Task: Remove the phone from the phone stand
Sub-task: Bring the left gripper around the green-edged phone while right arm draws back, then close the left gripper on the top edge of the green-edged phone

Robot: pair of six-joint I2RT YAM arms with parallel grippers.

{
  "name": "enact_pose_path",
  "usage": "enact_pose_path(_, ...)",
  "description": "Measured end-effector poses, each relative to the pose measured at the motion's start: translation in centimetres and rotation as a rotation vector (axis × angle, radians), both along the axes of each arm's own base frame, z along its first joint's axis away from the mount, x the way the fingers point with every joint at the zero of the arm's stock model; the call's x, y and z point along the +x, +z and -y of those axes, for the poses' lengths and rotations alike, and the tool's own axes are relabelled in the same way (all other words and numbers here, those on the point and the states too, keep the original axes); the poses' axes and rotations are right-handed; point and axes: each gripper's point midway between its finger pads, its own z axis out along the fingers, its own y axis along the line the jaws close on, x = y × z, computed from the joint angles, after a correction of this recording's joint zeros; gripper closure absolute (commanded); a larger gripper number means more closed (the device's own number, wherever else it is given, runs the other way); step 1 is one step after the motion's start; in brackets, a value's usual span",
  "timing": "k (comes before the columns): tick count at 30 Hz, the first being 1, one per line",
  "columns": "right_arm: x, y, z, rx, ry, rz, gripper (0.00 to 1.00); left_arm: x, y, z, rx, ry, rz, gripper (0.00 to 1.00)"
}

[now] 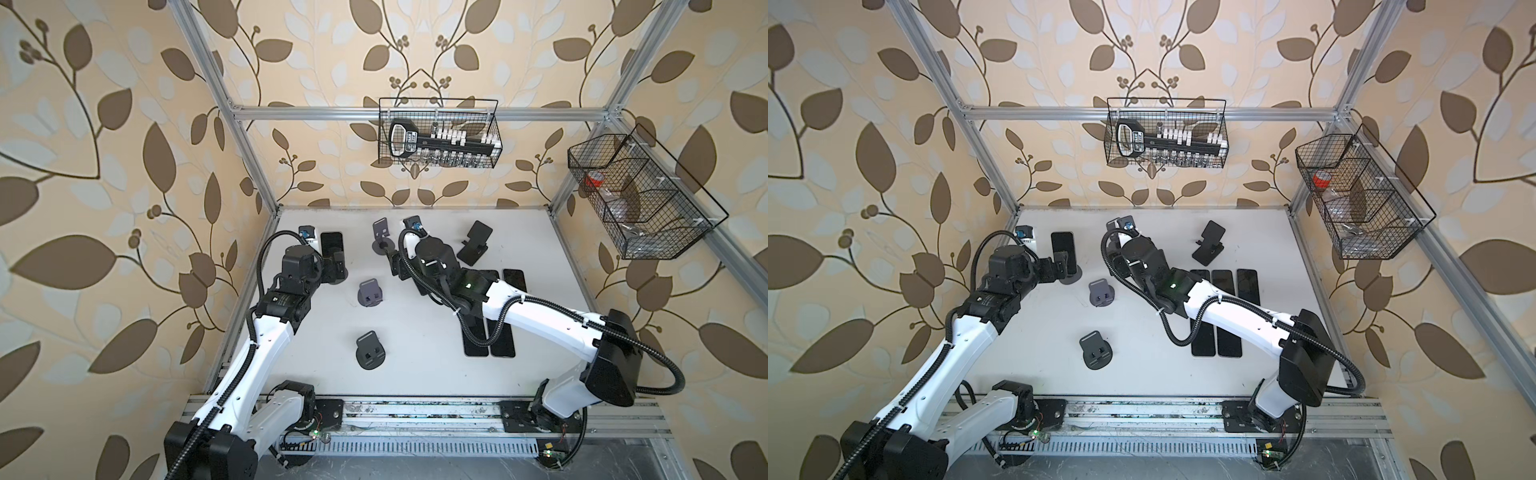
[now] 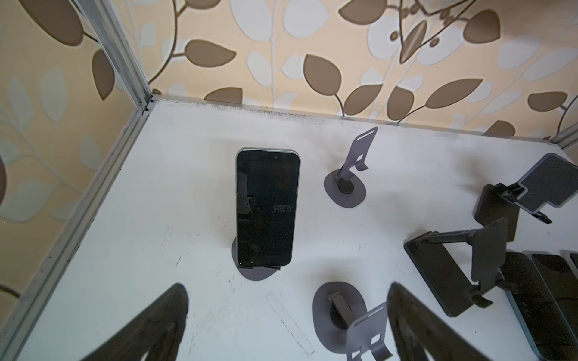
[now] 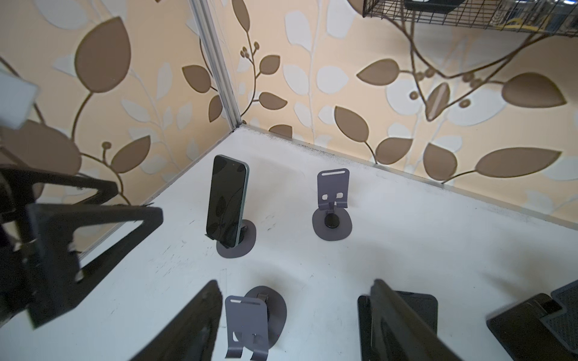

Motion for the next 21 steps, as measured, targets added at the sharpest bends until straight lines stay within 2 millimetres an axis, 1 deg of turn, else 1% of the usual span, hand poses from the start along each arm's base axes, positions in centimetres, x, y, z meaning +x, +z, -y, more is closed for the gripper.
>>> enact_pose_path(3,-0.2,0.2,0.6,0.000,0.028,0.005,0.24,0.8,-0.1,-0.5,-0.021,-0.005,0.007,0.01)
enact_pose_path(6,-0.2,0.4,1.5,0.012,0.046,0.005,0.24,1.7,-0.6,-1.5,-0.048,0.000,0.002,0.01)
enact_pose_path(9,-0.4,0.3,2.3,0.026,0.057,-0.001,0.24,2.6,-1.5,-2.3,-0.069,0.000,-0.014,0.01)
enact_pose_path(11,-1.0,0.0,2.7,0.041,0.069,-0.008,0.24,3.0,-2.3,-2.6,-0.071,-0.007,-0.031,0.01)
enact_pose_path(16,-2.1,-0.8,3.0,0.068,0.098,-0.031,0.24,3.9,-3.6,-2.4,-0.068,-0.038,-0.052,0.01)
enact_pose_path(19,-2.5,-1.5,2.8,0.071,0.117,-0.052,0.24,4.4,-4.0,-2.1,-0.068,-0.058,-0.053,0.01)
enact_pose_path(21,-2.7,-1.7,2.6,0.074,0.133,-0.060,0.24,4.8,-4.4,-1.9,-0.077,-0.074,-0.062,0.01)
